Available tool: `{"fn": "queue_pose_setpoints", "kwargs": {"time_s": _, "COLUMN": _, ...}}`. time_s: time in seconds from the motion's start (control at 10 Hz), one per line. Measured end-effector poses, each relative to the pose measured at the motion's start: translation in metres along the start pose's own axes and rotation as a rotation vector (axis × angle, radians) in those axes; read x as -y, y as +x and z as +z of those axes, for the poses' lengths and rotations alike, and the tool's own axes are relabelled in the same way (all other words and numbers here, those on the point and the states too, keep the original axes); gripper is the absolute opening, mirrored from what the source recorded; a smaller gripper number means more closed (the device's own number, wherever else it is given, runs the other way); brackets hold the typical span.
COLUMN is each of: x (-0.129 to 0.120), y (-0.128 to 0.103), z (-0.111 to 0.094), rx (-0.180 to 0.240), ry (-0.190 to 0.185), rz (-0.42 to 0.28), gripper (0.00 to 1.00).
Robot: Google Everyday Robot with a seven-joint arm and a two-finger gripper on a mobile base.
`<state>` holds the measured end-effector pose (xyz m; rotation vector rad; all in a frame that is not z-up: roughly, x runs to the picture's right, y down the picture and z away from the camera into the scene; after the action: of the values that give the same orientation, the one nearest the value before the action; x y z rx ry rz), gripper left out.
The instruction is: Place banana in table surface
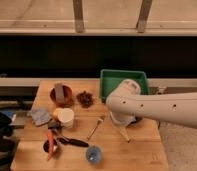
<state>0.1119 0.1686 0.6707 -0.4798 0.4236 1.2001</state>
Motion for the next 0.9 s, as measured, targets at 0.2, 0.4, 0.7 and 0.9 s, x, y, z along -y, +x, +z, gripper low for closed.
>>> {"fn": "queue_pose_setpoints", "kwargs": {"time_s": 0.2, "x": -0.004, "y": -0.011, "z": -0.031, "rx": 0.073, "ry": 0.025, "rz": -0.02, "gripper": 0.0}}
{"fn": "queue_pose_setpoints", "kwargs": {"time_s": 0.4, "x": -0.006, "y": -0.018, "z": -0.044, "rx": 0.101, "ry": 0.033, "rz": -0.024, "gripper": 0.0}}
{"fn": "queue_pose_setpoints", "kwargs": {"time_s": 0.7, "x": -0.012, "y": -0.016, "z": -0.026, "rx": 0.054, "ry": 0.019, "rz": -0.035, "gripper": 0.0}}
{"fn": "queue_pose_setpoints", "kwargs": {"time_s": 0.9, "x": -0.016, "y": -0.012, "z": 0.01, "rx": -0.003, "ry": 0.006, "rz": -0.03, "gripper": 0.0}}
